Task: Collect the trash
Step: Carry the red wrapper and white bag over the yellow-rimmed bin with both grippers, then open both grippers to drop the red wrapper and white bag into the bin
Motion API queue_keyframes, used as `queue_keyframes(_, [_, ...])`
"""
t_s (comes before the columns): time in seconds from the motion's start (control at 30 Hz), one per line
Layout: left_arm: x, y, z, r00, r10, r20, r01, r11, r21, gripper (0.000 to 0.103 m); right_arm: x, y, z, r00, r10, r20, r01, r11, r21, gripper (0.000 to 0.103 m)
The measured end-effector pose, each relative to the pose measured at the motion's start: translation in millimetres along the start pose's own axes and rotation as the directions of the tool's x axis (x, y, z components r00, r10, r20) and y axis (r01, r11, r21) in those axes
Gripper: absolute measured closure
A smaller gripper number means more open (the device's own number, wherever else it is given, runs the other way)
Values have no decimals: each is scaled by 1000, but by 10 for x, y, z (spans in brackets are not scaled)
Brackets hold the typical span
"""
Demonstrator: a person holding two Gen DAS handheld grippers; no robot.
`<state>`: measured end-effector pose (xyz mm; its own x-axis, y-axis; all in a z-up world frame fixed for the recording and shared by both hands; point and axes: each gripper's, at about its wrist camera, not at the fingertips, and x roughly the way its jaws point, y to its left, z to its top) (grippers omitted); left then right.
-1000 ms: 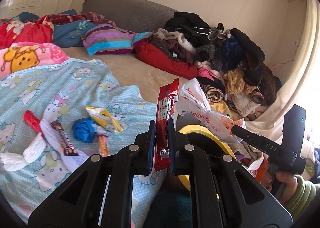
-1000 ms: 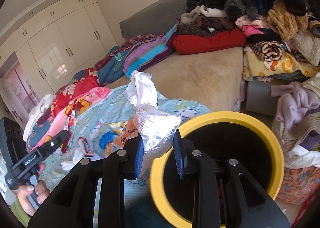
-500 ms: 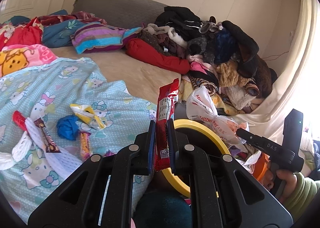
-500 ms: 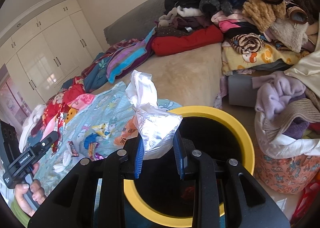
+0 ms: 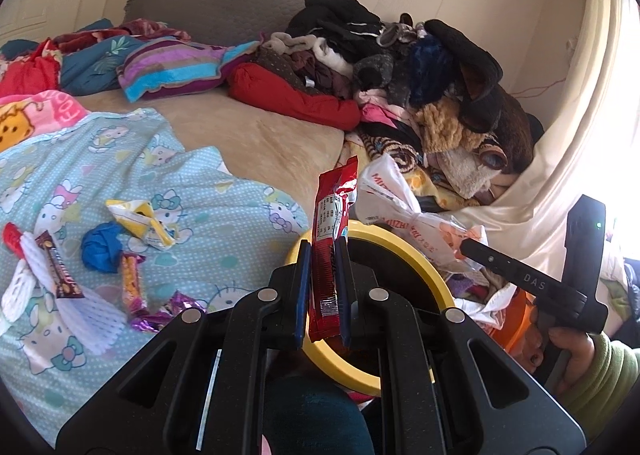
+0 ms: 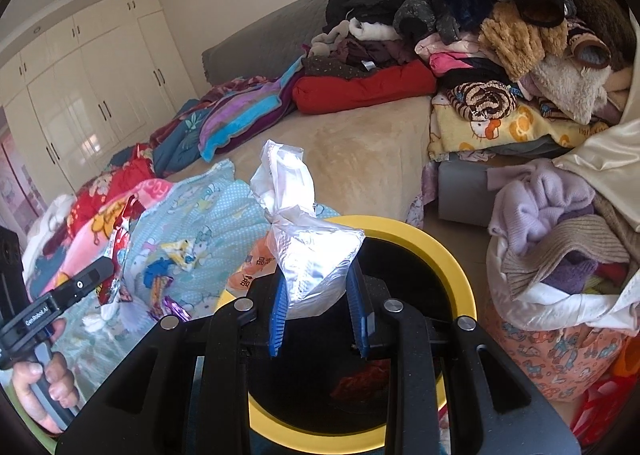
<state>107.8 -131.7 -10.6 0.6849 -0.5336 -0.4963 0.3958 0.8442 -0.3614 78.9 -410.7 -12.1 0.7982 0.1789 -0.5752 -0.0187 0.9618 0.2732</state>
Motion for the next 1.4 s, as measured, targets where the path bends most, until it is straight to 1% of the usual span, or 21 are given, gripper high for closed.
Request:
queue_keyframes(0.07, [41,-44,-16,1000,-7,-9,7,1000,5,96,26,3,-18,1000,-12,-10,12,1000,-11,77])
queue_keyframes(0.2, [121,-125,-57,1000,-20,-23,20,999,25,96,97,-62,-70,999,-28,-38,28,1000,4,77])
queue_keyframes(0.4, [267,-226,-147,996,-61,-60,64,997,41,96,183,-139,-134,995,-54,-81,57,998,29,77])
queue_keyframes(0.57, [423,-308,-209,993,-69,-100,75,996,52,96,279,-223,-195,990,-70,-124,76,996,48,77])
queue_keyframes(0.83, [671,-392,-289,986,-64,-154,78,993,84,96,348,-309,-263,983,-86,-161,98,993,68,77])
queue_keyframes(0.9, [733,-407,-303,984,-73,-166,88,992,86,96,376,-330,-278,980,-93,-178,108,991,74,77])
queue_keyframes(1.0, [818,-422,-315,981,-74,-178,91,992,90,94,399,-383,-293,977,-99,-192,118,988,94,74])
queue_keyframes(1.07, [847,-414,-323,981,-66,-180,82,993,85,77,404,-437,-300,976,-91,-197,118,984,130,63])
queue_keyframes(1.1, [845,-399,-322,982,-61,-176,75,994,77,59,396,-459,-296,977,-88,-193,118,982,148,51])
queue_keyframes(1.13, [837,-389,-320,983,-58,-172,71,995,72,48,383,-470,-291,978,-89,-187,120,980,160,46])
queue_keyframes(1.17, [808,-372,-315,985,-53,-162,65,996,68,45,371,-471,-281,979,-93,-182,123,979,164,45])
queue_keyframes(1.2, [793,-368,-309,987,-46,-155,57,996,68,34,360,-454,-278,979,-96,-178,125,979,159,44])
queue_keyframes(1.23, [763,-356,-302,989,-27,-144,37,997,70,20,349,-438,-276,980,-100,-173,127,980,153,43])
queue_keyframes(1.27, [732,-344,-298,991,-18,-135,28,997,70,16,339,-414,-270,981,-103,-166,128,981,144,42])
queue_keyframes(1.3, [709,-335,-291,992,-14,-129,23,997,69,15,322,-366,-264,982,-106,-154,127,983,129,39])
queue_keyframes(1.4, [625,-291,-273,994,21,-109,-14,998,65,11,285,-246,-245,987,-99,-125,111,989,96,38])
